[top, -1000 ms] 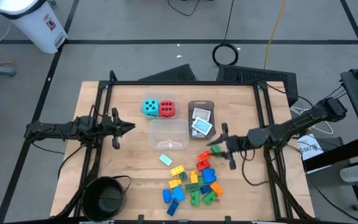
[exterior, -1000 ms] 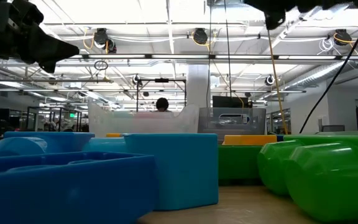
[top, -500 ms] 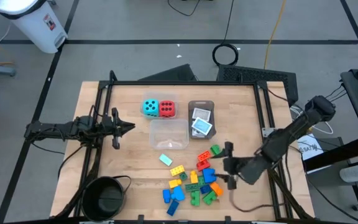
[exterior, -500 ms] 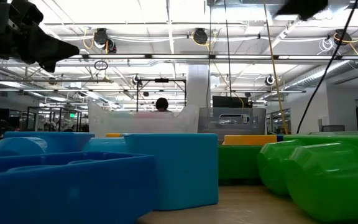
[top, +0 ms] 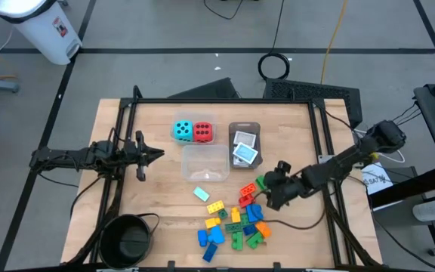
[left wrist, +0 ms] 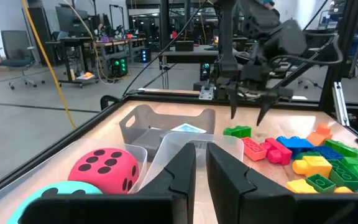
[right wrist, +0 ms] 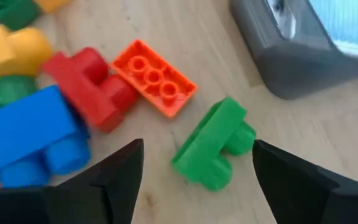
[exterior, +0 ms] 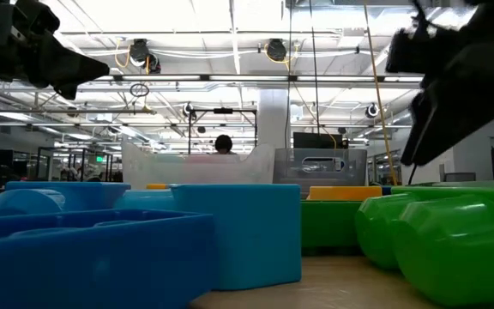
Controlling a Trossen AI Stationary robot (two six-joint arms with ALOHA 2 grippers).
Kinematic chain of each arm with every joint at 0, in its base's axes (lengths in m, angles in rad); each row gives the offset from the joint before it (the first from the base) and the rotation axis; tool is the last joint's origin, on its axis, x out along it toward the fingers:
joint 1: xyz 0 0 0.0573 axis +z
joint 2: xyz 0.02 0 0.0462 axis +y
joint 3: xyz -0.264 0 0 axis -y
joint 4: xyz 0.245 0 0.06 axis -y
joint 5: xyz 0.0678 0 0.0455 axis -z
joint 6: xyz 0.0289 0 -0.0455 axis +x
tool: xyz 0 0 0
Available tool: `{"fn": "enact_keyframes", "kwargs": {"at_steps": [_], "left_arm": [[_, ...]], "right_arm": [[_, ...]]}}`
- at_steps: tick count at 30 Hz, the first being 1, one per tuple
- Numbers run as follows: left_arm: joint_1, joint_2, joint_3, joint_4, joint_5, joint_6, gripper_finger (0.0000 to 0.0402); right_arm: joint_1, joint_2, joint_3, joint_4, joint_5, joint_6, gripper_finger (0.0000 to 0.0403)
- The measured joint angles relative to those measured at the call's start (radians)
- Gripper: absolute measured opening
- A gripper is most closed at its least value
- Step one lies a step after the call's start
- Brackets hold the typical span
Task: Pick & Place Toys
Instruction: Put the green game piece into the bottom transparent bin
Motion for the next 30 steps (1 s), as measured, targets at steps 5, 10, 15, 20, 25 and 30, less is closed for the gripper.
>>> {"fn": "enact_keyframes", "kwargs": {"at_steps": [5, 10, 15, 20, 25, 30], "left_arm": [[0.000, 0.000, 0.000, 0.000, 0.000, 0.000, 0.0042], [0.000, 0.000, 0.000, 0.000, 0.000, 0.000, 0.0042], [0.000, 0.000, 0.000, 0.000, 0.000, 0.000, 0.0042], [0.000, 0.000, 0.000, 0.000, 0.000, 0.000, 0.0042], [0.000, 0.000, 0.000, 0.000, 0.000, 0.000, 0.0042], [0.000, 0.000, 0.000, 0.000, 0.000, 0.000, 0.0042]], "right_arm": [[-0.045, 0.000, -0.102, 0.152, -0.009, -0.040, 0.0269], [-0.056, 0.000, -0.191, 0.322, -0.057, -0.104, 0.0259], [-0.056, 0.000, -0.243, 0.371, -0.058, -0.108, 0.0237], [-0.057, -0.001, -0.252, 0.373, -0.110, -0.108, 0.0200], [-0.057, -0.006, -0.252, 0.374, -0.138, -0.161, 0.0167], [-0.062, -0.006, -0.252, 0.374, -0.137, -0.202, 0.0164]]}}
